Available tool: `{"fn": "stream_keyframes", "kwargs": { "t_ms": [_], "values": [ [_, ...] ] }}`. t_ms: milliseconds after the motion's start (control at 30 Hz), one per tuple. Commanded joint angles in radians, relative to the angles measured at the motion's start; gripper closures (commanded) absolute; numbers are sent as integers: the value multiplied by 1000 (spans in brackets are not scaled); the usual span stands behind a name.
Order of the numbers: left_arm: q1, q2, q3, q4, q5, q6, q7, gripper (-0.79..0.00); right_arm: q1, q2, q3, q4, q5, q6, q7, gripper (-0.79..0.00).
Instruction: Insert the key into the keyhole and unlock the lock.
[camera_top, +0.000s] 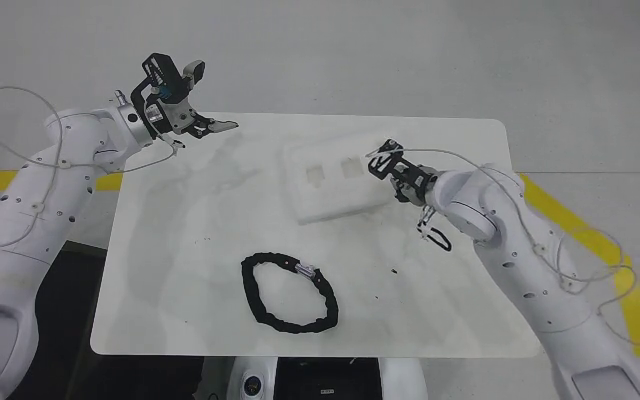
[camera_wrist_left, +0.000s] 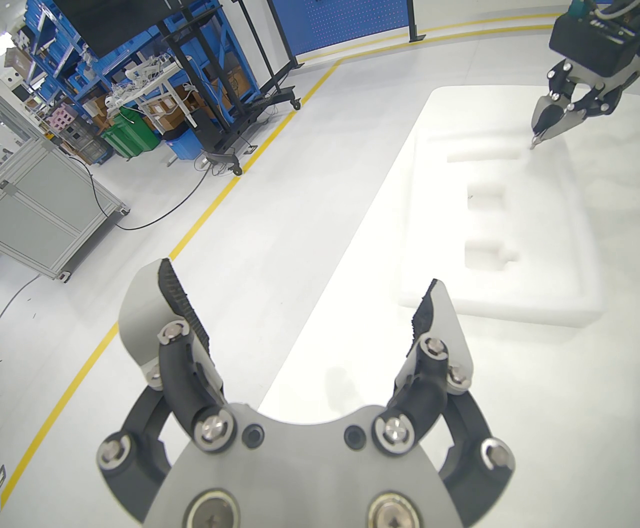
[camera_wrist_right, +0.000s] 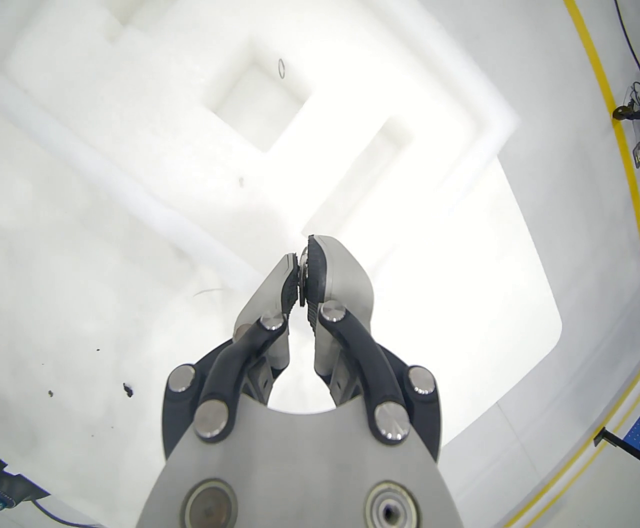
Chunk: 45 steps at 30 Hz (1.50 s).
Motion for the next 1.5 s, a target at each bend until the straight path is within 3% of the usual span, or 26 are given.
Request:
{"fn": "stream_keyframes", "kwargs": {
  "t_ms": [0, 533, 733, 967, 1467],
  "values": [
    [0, 0, 0, 0, 0, 0, 0, -785, -12, 4, 27, -21, 28, -2, -4, 0],
    [0, 0, 0, 0, 0, 0, 0, -785, -145, 27, 220, -46, 373, -30, -155, 0],
    [0, 0, 0, 0, 0, 0, 0, -785, -193, 30, 272, -23, 597, -95, -233, 0],
    [0, 0, 0, 0, 0, 0, 0, -785, -240, 39, 309, 4, 758, -157, -240, 0],
    [0, 0, 0, 0, 0, 0, 0, -785, -293, 63, 408, 16, 784, -172, -231, 0]
  ]
}}
